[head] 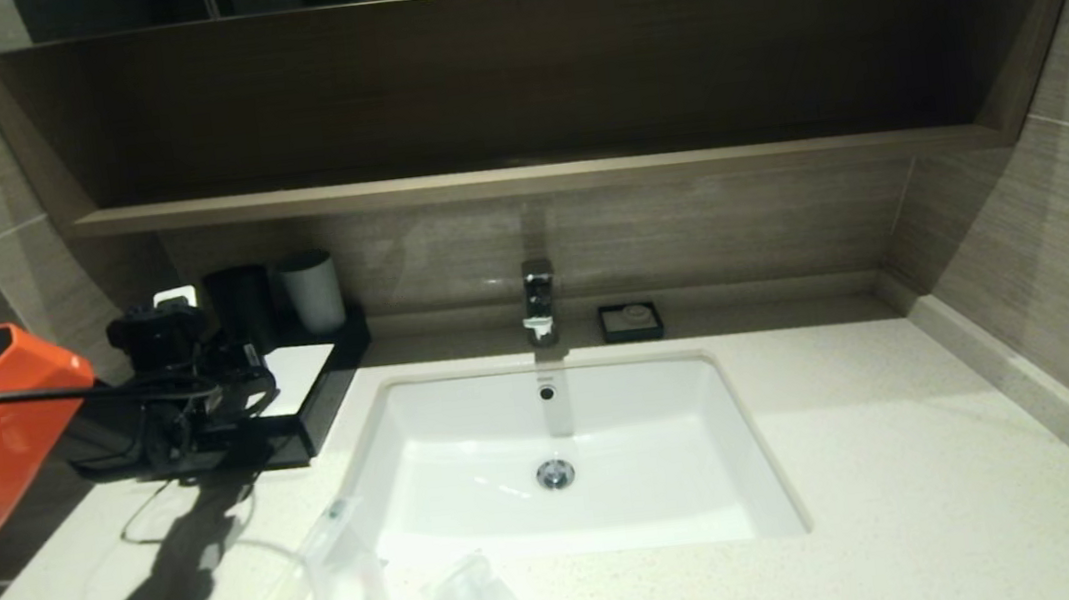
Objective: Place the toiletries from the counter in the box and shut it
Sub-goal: Place the cup on the storage box
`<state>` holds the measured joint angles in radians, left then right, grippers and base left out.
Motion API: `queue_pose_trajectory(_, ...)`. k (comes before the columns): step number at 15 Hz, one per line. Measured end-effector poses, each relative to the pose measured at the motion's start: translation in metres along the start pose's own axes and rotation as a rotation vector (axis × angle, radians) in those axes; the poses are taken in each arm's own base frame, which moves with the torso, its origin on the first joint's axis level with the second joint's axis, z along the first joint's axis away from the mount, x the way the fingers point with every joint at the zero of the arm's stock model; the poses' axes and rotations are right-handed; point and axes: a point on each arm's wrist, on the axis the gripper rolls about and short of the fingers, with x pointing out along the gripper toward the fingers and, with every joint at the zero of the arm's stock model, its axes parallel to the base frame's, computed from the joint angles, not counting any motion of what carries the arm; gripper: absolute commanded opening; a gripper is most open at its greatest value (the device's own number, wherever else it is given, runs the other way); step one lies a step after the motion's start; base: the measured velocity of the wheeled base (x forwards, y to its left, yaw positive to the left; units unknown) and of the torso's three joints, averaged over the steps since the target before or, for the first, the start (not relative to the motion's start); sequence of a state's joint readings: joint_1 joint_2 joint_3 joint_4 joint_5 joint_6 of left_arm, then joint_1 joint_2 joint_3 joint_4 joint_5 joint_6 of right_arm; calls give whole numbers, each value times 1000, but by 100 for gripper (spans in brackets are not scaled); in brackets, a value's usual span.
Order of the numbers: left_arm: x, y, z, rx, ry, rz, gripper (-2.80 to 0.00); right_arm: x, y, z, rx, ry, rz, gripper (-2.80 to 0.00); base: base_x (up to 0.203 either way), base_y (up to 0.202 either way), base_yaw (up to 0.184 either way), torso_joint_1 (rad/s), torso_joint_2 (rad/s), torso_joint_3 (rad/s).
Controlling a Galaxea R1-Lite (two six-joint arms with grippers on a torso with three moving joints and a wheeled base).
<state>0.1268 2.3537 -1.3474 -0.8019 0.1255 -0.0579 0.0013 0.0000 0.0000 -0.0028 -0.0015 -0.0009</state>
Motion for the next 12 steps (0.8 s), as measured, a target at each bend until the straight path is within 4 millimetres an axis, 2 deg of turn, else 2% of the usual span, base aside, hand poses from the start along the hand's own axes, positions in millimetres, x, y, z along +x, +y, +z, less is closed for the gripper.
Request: queue_pose_trajectory(12,14,-2,-2,6,-15,-3,-280,0,0,0,0,0,0,-280,0,0,0,0,0,0)
